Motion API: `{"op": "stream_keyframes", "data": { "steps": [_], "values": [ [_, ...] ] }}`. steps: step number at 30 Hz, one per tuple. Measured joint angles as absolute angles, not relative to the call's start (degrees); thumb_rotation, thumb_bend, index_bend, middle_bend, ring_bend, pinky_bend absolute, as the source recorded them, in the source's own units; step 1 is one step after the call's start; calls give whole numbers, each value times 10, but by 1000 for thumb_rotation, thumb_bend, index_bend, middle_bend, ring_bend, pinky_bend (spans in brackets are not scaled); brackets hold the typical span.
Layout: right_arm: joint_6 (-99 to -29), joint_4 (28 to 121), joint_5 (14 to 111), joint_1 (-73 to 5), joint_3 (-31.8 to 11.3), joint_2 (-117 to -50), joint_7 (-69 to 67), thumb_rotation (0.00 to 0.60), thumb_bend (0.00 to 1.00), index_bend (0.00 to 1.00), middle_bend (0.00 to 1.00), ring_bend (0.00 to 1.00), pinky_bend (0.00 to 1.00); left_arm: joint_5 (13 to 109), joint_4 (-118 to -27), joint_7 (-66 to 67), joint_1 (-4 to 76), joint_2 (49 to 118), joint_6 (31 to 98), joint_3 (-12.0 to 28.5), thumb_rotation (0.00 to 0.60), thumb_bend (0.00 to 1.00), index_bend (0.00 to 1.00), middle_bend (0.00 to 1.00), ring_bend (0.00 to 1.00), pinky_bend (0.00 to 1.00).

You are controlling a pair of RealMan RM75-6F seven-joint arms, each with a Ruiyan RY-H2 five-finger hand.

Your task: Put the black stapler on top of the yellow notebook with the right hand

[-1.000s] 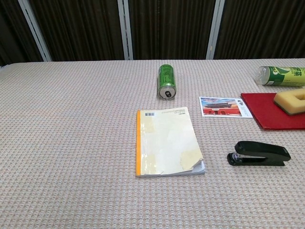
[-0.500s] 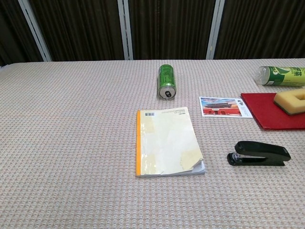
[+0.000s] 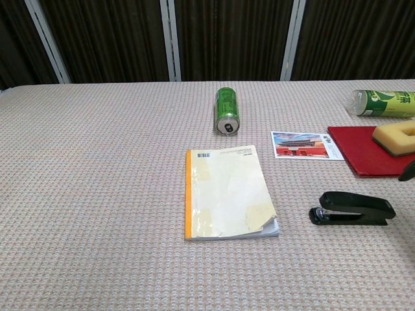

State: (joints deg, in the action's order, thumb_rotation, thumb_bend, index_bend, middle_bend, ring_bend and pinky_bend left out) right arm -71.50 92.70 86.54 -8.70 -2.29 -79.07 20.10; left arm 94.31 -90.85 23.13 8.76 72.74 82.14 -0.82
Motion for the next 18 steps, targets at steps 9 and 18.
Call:
{"op": "stream_keyframes", "data": {
  "steps": [9, 18],
  "values": [
    [-678, 901, 834, -119, -40, -822, 212, 600, 196, 238, 174, 131, 314, 932, -906, 241, 93, 734, 807, -6, 600, 311, 0, 0, 0, 74],
    [-655, 869, 815, -143, -46, -854, 207, 600, 199, 238, 175, 132, 314, 921, -905, 241, 103, 737, 791, -3, 600, 313, 0, 0, 0, 75]
  ]
}}
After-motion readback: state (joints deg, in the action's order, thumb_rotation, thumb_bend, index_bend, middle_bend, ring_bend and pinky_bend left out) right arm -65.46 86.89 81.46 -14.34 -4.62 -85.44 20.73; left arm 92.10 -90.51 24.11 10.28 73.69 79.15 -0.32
